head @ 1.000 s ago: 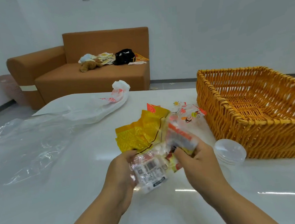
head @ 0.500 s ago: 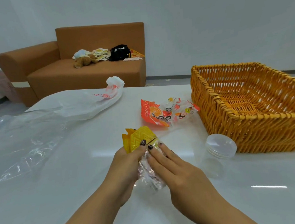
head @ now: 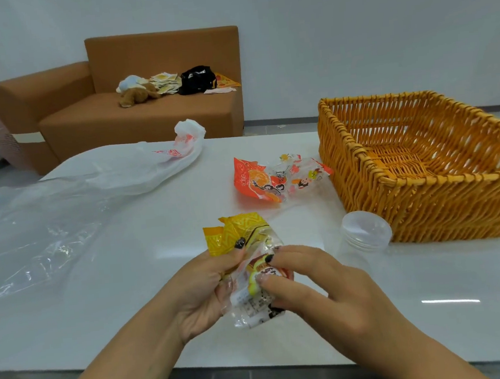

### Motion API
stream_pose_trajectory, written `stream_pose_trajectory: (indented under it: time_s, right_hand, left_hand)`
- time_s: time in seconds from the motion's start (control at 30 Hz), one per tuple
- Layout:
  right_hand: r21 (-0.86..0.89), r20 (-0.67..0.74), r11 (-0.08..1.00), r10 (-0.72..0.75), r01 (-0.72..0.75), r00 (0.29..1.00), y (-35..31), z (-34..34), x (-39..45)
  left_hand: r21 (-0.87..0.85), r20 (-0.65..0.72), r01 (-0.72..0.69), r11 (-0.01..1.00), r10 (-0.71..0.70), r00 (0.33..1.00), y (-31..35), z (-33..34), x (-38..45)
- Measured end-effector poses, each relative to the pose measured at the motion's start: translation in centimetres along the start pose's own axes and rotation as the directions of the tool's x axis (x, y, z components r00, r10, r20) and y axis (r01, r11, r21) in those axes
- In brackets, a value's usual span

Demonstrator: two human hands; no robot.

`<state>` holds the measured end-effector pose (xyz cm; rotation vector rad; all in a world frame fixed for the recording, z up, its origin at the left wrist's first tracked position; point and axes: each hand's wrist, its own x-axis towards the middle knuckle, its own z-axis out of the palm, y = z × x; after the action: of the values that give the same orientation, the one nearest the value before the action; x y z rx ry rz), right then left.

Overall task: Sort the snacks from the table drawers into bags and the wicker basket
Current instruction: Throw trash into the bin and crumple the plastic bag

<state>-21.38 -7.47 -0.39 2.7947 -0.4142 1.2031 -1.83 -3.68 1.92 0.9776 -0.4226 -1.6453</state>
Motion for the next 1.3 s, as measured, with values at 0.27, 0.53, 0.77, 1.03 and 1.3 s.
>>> stream_pose_trajectory:
  time_s: [0.27,0.53,0.77,1.03,1.3]
  right_hand:
    - [0.085,0.085,0.996,-0.014,0.007,0.996,-0.1,-0.6,0.7]
    - [0.372,-0.086,0.846,0.440,-0.381,0.894,-0.4,-0.8,1.8]
    - [0.481,-0.171,0.711,0.650,-0.513,0.741,-0.7,0.1,3.0]
    - [0.530,-0.030,0.464,0.846,-0.709,0.532,-0.7,1.8,3.9]
    - [0.643,0.499,-0.009,0.764,-0.766,0.410,0.3,0.5,4.9]
  left_hand:
    - [0.035,0.083,0.019,0.999,-0.022,0.996,0.2,-0.4,-0.6]
    - [0.530,0.117,-0.097,0.842,0.041,0.992,0.5,0.3,-1.5]
    - [0.433,0.150,-0.151,0.889,0.095,0.984,1.0,0.4,-1.3]
    - [0.558,0.192,-0.268,0.785,0.192,0.962,0.3,-0.1,-1.4]
    - [0.603,0.006,-0.307,0.736,0.381,0.925,0.2,-0.3,-1.6]
